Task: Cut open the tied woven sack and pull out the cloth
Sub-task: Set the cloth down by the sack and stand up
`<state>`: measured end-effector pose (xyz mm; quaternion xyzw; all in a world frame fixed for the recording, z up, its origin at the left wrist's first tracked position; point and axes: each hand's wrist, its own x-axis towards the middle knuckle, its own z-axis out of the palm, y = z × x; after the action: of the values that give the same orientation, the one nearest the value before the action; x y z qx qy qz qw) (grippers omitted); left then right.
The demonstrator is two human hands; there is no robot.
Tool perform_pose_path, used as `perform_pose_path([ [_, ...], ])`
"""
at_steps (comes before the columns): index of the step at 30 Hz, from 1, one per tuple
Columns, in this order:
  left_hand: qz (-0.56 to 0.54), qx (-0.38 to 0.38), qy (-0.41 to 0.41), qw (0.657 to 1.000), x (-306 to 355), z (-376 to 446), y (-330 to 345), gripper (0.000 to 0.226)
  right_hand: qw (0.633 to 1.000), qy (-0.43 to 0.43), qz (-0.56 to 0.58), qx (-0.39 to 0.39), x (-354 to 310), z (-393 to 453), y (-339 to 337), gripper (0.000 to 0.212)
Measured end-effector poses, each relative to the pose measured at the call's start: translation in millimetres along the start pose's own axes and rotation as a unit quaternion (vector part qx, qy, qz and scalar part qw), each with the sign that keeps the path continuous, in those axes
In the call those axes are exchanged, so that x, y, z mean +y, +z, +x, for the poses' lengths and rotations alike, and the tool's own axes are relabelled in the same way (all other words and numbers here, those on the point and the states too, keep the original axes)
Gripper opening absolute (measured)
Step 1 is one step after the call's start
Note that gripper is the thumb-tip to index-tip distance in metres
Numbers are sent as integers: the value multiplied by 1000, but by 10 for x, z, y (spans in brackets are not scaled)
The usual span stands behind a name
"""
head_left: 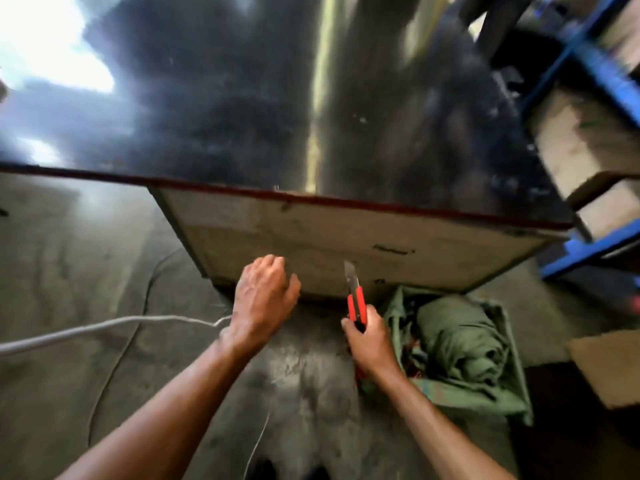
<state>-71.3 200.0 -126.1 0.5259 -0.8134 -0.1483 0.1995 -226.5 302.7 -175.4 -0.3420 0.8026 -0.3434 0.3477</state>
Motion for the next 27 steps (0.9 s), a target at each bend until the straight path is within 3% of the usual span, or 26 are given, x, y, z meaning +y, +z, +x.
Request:
perform_pose_path([
  [9,-44,117,-37,992,332,454,-1458,24,986,-153,12,71,-1790,-190,-976,15],
  [13,-40,129,-27,991,402,783,-1568,23,976,-181,-5,124,-2035,83,-1147,19],
  [18,-33,116,7,993,417,1325,-1335,25,977,-164,0,134,-2064,766,-1228,18],
  [23,7,64,21,998,314,2010,-916,43,977,-154,-52,138,-2134,1678,-1305,26],
  [27,72,-12,1,997,136,2440,-502,89,983,-114,-95,106,-2129,2378,-1257,30],
])
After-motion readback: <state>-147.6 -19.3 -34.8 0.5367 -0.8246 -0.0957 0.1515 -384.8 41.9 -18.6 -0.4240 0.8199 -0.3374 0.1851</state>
